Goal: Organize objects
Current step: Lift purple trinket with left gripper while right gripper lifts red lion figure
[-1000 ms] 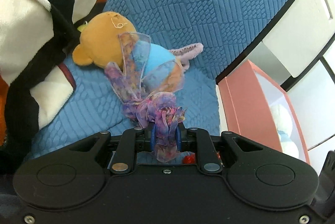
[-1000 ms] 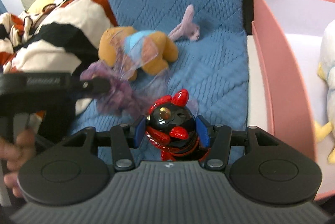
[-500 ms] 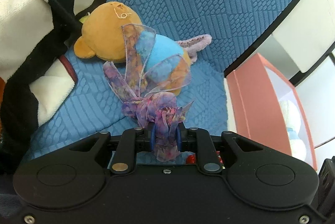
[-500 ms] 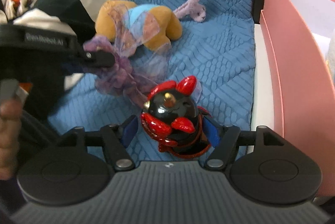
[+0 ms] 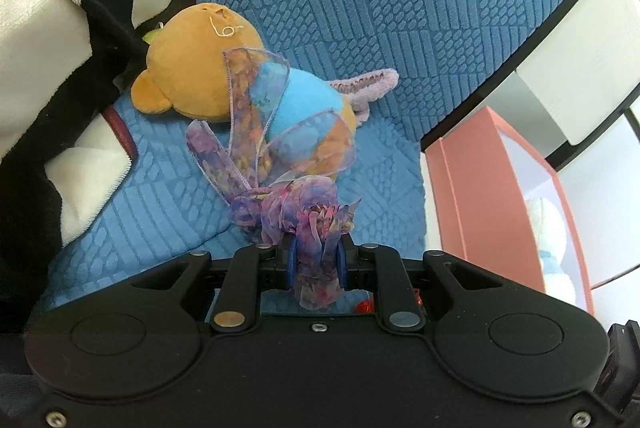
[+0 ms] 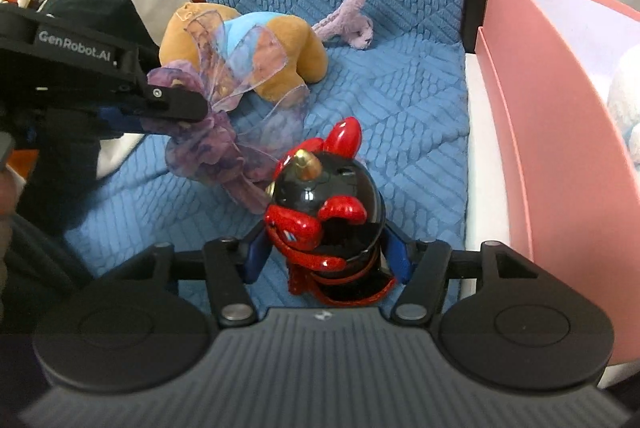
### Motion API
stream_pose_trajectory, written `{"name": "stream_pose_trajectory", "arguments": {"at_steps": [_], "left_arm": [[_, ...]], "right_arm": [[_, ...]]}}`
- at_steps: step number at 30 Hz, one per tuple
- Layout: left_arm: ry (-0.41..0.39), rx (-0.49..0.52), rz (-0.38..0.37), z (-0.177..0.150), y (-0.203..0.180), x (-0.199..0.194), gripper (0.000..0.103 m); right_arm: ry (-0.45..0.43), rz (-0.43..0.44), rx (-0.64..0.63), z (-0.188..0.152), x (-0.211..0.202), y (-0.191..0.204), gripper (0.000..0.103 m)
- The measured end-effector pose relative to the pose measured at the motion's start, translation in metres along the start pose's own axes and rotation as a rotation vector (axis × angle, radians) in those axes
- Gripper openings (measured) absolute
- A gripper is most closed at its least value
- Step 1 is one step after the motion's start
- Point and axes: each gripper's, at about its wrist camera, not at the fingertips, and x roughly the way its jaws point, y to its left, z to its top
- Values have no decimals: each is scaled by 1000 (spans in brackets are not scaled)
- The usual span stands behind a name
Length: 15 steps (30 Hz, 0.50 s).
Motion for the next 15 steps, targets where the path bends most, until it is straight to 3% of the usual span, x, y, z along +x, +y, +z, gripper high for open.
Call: {"name": "stream_pose_trajectory", "arguments": {"at_steps": [10,13,15], "left_arm": [[-2,57,-15,-10,-17,-3,17],[-7,68,-16,-17,-23,-8,17],[-27,35,-16,-20,-22,-14,17]], "right_arm": [[-24,23,34,16,-25,-4,61],[-27,30,20,22,-34,-3,53],[-19,34,8,25,-39,-3,53]]}}
